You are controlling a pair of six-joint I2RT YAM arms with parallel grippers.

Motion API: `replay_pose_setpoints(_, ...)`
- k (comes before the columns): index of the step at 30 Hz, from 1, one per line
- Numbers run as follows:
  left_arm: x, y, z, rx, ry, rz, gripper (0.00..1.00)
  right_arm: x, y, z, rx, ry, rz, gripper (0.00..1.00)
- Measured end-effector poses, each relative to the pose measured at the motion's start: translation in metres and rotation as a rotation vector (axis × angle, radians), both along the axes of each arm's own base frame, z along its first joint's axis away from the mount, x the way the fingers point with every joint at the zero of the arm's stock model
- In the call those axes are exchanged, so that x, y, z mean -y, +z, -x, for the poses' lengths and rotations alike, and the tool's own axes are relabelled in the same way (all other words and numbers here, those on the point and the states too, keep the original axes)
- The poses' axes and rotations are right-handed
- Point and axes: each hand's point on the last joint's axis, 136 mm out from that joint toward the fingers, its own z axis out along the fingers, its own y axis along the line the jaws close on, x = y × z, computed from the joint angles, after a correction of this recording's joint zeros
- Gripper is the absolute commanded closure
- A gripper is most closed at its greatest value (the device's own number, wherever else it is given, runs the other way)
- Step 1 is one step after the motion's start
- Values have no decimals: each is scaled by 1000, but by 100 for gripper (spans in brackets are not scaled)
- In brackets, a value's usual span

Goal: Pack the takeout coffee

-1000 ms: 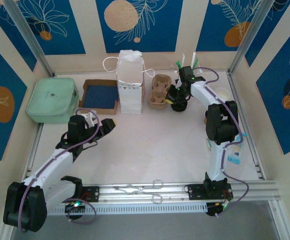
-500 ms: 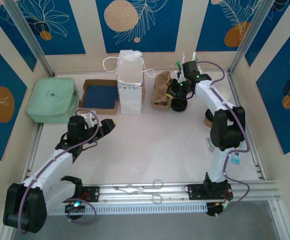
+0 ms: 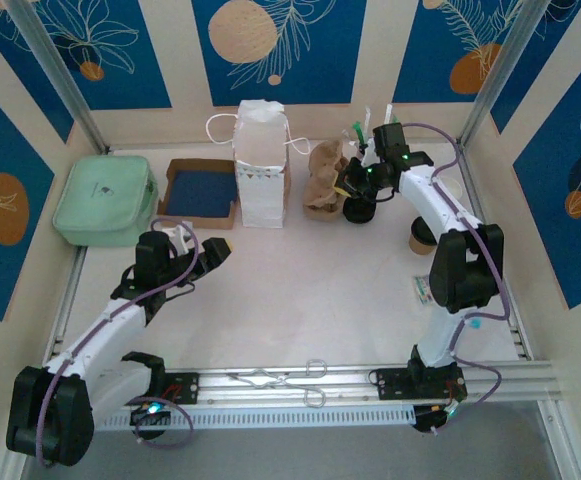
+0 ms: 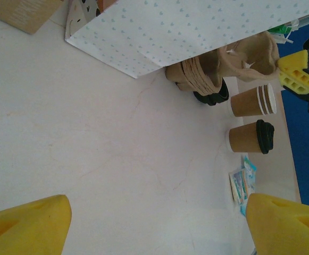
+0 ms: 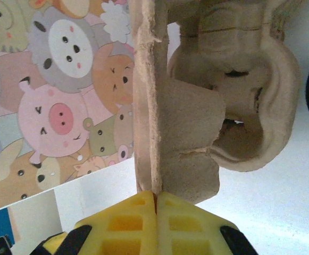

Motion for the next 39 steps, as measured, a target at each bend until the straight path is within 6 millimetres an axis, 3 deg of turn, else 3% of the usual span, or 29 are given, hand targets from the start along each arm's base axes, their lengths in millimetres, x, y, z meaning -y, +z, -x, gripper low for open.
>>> replay_pose_setpoints(7,0,0,0,0,0,0,15,-2,14,18,31,22,-35,100)
replay_pose_setpoints(16,0,-1,0,-1,0,0,15,-11,19,64,40,92,-91,100)
replay_pose_setpoints(29,1,2,-4,16,2,6,15,-19,-10,151,-25,234,-166,100)
replay_pose_setpoints(39,1,0,-3,19,-1,9,15,-31,-37,191,-102,306,-186,100)
